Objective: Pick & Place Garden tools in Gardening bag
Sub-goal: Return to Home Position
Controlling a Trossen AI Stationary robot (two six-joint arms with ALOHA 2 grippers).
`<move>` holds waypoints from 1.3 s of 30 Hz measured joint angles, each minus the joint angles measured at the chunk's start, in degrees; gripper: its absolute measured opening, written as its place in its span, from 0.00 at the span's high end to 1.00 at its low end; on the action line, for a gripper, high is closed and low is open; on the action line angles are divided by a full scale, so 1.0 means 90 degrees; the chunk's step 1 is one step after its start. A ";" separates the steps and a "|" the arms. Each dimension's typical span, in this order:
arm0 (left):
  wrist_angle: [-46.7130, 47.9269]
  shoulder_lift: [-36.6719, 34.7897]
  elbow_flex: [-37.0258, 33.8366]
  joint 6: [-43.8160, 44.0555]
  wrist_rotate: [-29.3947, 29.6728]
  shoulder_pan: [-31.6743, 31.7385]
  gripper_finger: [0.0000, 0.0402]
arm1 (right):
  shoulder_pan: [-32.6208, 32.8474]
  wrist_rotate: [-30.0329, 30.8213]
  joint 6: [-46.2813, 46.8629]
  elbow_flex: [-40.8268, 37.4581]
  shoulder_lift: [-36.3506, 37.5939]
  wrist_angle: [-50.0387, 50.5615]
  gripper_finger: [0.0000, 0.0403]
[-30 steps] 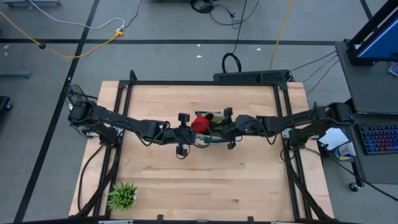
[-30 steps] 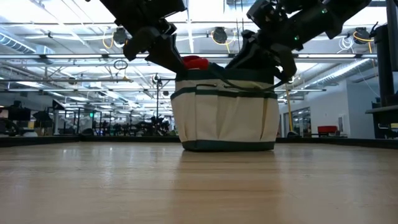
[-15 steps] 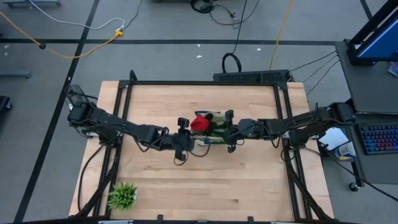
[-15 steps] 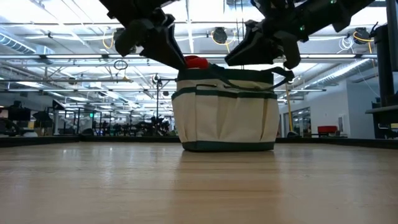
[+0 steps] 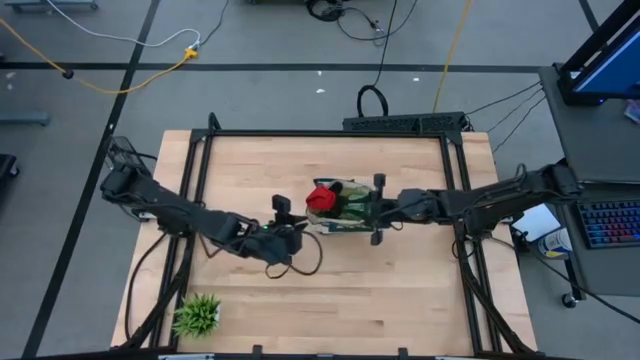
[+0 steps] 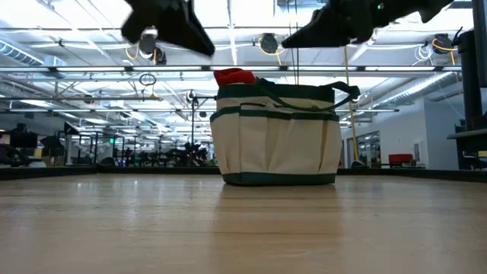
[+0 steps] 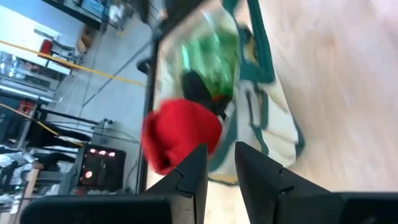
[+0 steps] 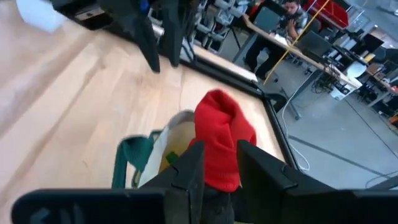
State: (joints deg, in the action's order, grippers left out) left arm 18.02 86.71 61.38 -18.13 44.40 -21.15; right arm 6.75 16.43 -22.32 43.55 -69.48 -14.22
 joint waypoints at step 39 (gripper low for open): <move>0.3751 -0.4005 0.0010 0.2437 0.0134 -0.0755 0.99 | 0.0012 0.0007 0.1105 0.0007 0.1939 0.1159 1.00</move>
State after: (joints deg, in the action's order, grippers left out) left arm 51.78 50.67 61.47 3.80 45.60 -27.94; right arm 6.85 16.49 -12.37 43.62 -52.03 -3.80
